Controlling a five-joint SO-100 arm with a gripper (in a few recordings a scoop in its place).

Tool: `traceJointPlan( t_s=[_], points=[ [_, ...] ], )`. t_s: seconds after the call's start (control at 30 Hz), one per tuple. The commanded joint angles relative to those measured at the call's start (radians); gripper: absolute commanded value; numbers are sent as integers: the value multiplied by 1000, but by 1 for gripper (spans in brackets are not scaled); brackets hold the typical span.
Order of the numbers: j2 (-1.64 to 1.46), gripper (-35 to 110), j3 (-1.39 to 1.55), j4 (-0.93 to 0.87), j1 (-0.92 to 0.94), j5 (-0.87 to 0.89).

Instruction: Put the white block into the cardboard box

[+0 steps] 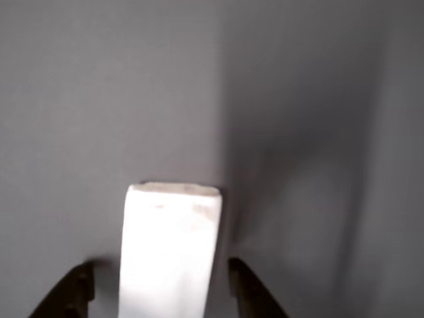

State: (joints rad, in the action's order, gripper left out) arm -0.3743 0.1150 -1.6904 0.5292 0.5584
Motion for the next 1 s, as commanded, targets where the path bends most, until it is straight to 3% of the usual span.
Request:
traceJointPlan(
  t_s=[0.0,0.97],
  points=[
    [-12,28,-72,15,-9,-12],
    [6,20,-94,-2,-14,9]
  ],
)
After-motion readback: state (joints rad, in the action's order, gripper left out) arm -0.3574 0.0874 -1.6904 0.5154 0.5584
